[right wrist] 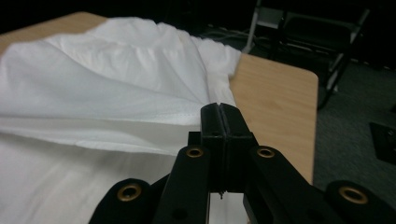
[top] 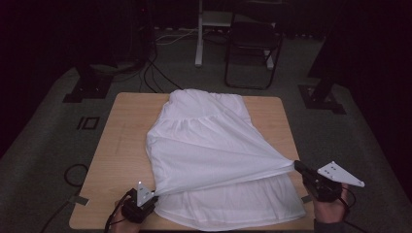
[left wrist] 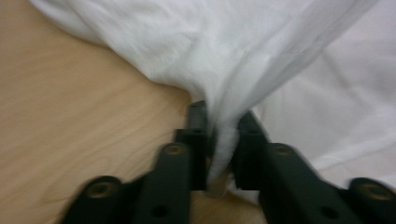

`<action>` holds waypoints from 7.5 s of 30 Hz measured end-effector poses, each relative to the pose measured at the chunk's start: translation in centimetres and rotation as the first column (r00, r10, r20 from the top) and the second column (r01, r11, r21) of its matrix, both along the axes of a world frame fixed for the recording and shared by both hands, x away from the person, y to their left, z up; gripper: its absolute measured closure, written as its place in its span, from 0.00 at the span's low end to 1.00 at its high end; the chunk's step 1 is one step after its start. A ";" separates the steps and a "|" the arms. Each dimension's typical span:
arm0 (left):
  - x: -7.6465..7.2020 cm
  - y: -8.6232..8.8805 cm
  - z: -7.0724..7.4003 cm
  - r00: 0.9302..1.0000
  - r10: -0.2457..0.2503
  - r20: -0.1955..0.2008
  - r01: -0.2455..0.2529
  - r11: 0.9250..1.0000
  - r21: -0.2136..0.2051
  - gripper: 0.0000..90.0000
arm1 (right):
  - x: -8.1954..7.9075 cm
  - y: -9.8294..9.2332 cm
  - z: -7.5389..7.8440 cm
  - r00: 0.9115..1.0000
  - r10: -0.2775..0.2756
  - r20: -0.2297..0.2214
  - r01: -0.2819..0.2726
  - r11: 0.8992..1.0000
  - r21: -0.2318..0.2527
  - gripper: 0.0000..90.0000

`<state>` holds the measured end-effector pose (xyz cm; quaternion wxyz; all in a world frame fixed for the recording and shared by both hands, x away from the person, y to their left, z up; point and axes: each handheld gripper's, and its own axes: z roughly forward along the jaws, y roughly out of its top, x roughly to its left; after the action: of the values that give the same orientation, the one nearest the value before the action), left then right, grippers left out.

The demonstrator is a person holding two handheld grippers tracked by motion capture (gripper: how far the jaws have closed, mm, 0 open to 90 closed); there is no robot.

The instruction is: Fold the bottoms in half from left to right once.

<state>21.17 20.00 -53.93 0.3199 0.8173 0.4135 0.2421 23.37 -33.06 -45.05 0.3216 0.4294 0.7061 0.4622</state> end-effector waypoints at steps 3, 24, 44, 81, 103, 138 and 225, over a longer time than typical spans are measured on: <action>-1.6 1.4 1.7 0.999 -0.026 0.033 0.028 0.998 -0.057 0.95 | -1.2 -0.7 -1.0 1.000 -0.011 -0.025 0.011 1.000 -0.023 1.00; -2.6 2.8 3.1 0.979 -0.204 0.014 0.202 0.949 -0.241 0.32 | -3.1 -1.3 -11.7 0.930 0.023 -0.366 -0.030 0.999 -0.013 0.65; 16.0 3.5 4.9 0.976 0.192 0.100 -0.174 0.972 -0.158 0.40 | 12.8 5.7 -6.4 0.954 0.200 -0.224 -0.207 0.978 -0.008 0.77; 19.9 -0.5 1.6 0.981 0.189 -0.036 -0.193 0.971 -0.143 0.82 | 24.9 5.8 -7.4 0.948 -0.114 -0.298 0.107 0.994 -0.039 0.99; 13.0 2.2 -1.5 0.988 0.132 -0.083 -0.140 0.985 -0.100 0.98 | 14.9 5.6 -11.5 0.932 -0.041 -0.360 0.037 0.999 -0.018 0.99; 12.2 -0.6 1.6 0.998 0.026 -0.057 -0.034 0.989 -0.145 0.50 | 17.1 11.0 -8.9 0.890 0.199 -0.411 -0.190 0.980 0.063 0.60; 7.4 -2.6 -0.9 0.996 -0.040 -0.079 0.029 0.990 -0.137 0.59 | 23.8 11.9 -8.9 0.948 -0.050 -0.315 0.029 0.997 -0.071 0.96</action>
<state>28.53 17.36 -54.84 0.3620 0.8097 0.4277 0.1744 47.20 -21.13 -53.94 0.2273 0.5011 0.7547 0.3573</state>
